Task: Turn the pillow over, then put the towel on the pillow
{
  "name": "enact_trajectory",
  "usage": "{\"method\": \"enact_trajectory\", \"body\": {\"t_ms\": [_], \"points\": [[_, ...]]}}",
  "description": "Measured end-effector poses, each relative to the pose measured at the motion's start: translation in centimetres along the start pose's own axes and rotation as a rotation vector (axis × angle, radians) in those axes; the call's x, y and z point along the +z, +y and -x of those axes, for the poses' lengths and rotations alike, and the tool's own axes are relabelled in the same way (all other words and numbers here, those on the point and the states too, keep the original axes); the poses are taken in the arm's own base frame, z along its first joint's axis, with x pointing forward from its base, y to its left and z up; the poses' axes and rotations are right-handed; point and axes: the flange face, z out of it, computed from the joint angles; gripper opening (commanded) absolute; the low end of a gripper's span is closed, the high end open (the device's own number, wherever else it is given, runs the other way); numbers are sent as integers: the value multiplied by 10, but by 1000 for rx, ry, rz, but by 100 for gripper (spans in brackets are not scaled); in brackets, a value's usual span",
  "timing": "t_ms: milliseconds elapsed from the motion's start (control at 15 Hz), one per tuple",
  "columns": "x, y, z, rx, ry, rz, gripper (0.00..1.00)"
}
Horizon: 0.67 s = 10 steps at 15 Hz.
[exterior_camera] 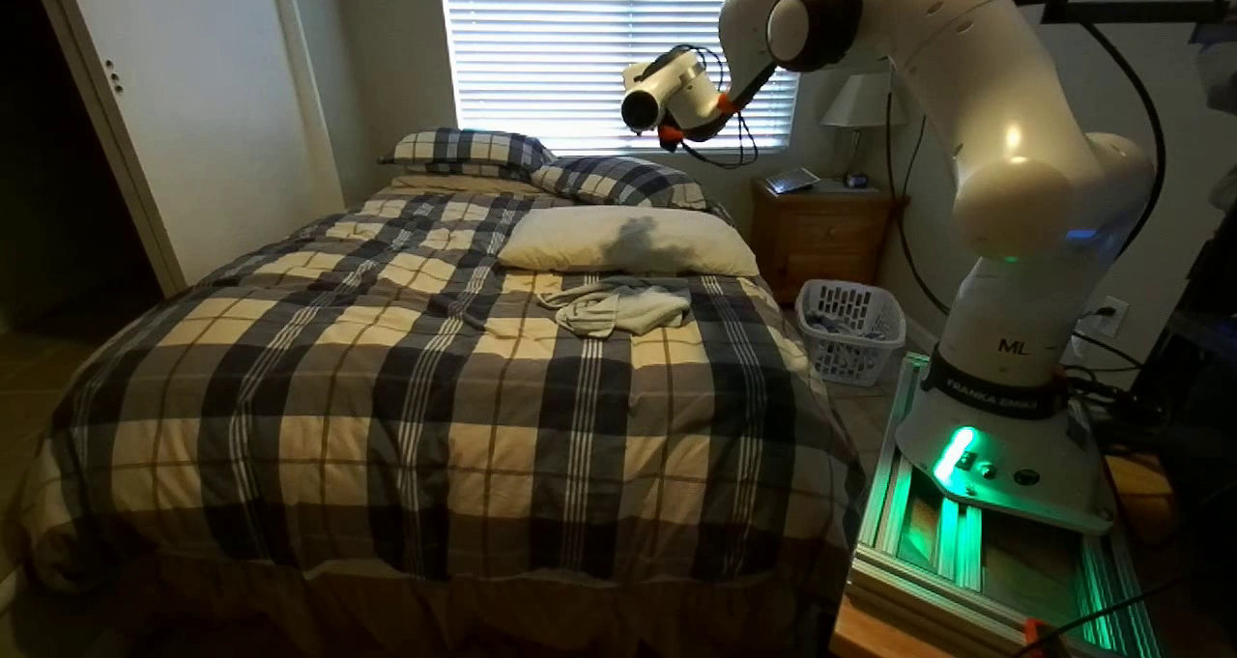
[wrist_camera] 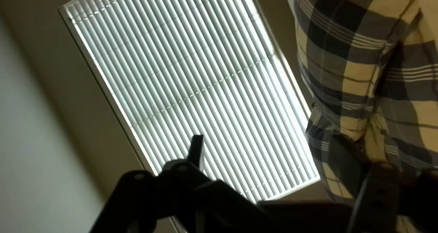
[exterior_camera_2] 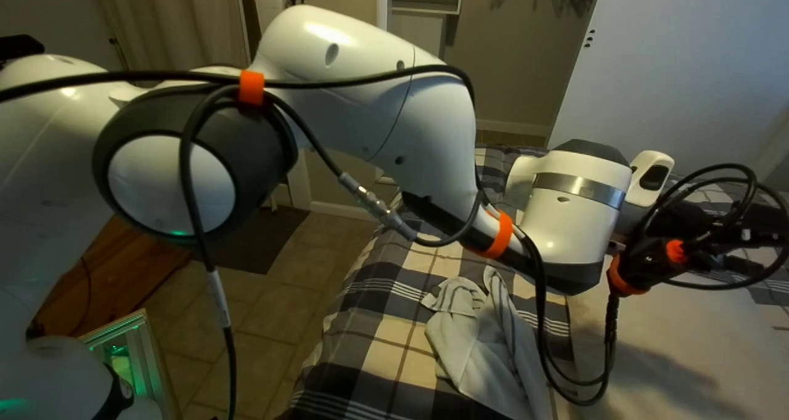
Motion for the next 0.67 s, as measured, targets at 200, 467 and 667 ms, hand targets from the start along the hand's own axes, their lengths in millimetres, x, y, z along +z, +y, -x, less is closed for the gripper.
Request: {"method": "enact_trajectory", "body": {"t_ms": [200, 467, 667], "points": [[-10, -10, 2, -29, -61, -104, 100], [-26, -15, 8, -89, -142, -264, 100], [-33, -16, 15, -140, -211, -386, 100]]}}
